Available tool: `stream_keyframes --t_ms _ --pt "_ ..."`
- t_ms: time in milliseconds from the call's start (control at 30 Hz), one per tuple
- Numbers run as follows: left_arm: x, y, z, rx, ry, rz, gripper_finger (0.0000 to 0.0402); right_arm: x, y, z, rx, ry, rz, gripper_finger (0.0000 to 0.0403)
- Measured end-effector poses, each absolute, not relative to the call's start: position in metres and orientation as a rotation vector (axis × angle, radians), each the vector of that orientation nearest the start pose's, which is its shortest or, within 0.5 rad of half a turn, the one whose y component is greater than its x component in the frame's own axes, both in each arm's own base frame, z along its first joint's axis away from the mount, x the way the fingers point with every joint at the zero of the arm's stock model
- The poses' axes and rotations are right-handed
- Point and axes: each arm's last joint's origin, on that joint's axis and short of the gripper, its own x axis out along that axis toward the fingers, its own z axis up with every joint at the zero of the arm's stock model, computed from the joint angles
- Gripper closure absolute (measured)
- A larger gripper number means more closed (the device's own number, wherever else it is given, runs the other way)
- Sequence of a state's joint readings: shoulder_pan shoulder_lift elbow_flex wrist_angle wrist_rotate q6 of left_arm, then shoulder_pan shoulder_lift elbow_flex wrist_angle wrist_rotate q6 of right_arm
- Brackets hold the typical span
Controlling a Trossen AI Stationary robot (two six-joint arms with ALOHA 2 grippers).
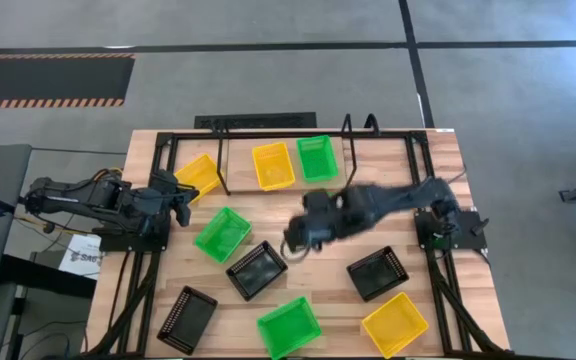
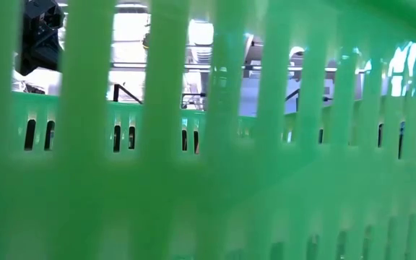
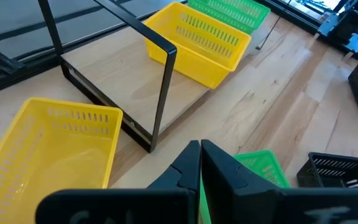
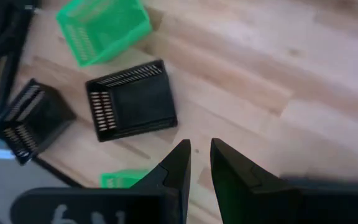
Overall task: Stack baskets on shelf by color
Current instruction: Move the top right black bin to the center of the table
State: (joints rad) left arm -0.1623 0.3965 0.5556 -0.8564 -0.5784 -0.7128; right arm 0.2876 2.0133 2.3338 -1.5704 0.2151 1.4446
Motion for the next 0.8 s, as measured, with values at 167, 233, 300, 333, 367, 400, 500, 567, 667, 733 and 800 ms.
stream_keyframes --t_ms 167,233,300,333,367,400,500,567,667,733,800 --pt "0.081 0.002 0.244 -0.407 0.509 0.554 0.0401 0.358 0.148 0.358 1.019 1.03 -0.88 0.0321" --pt "0.081 0.001 0.244 -0.407 0.511 0.549 0.0401 0.354 0.167 0.339 1.013 1.077 -0.921 0.0321" --pt "0.081 0.001 0.244 -0.407 0.511 0.549 0.0401 0.345 0.182 0.329 1.052 1.091 -0.988 0.0321" --pt "0.081 0.001 0.244 -0.406 0.51 0.551 0.0402 0.34 0.189 0.326 1.07 1.103 -1.012 0.0321" --pt "0.081 0.002 0.244 -0.404 0.509 0.555 0.0401 0.334 0.197 0.321 1.075 1.124 -1.034 0.0321" --pt "0.081 0.002 0.244 -0.403 0.508 0.556 0.0401 0.329 0.204 0.316 1.081 1.13 -1.061 0.0321" --pt "0.081 0.002 0.244 -0.401 0.505 0.562 0.0401 0.316 0.225 0.31 1.122 1.113 -1.103 0.0321" --pt "0.081 0.002 0.244 -0.402 0.505 0.562 0.0401 0.306 0.237 0.311 1.159 1.093 -1.13 0.0321" --pt "0.081 0.002 0.244 -0.403 0.504 0.563 0.0401 0.292 0.253 0.305 1.214 1.057 -1.2 0.0321" --pt "0.081 0.002 0.244 -0.413 0.501 0.566 0.0401 0.283 0.262 0.299 1.199 1.068 -1.223 0.0321" --pt "0.081 0.002 0.244 -0.424 0.498 0.569 0.0401 0.28 0.264 0.296 1.199 1.127 -1.242 0.0321"
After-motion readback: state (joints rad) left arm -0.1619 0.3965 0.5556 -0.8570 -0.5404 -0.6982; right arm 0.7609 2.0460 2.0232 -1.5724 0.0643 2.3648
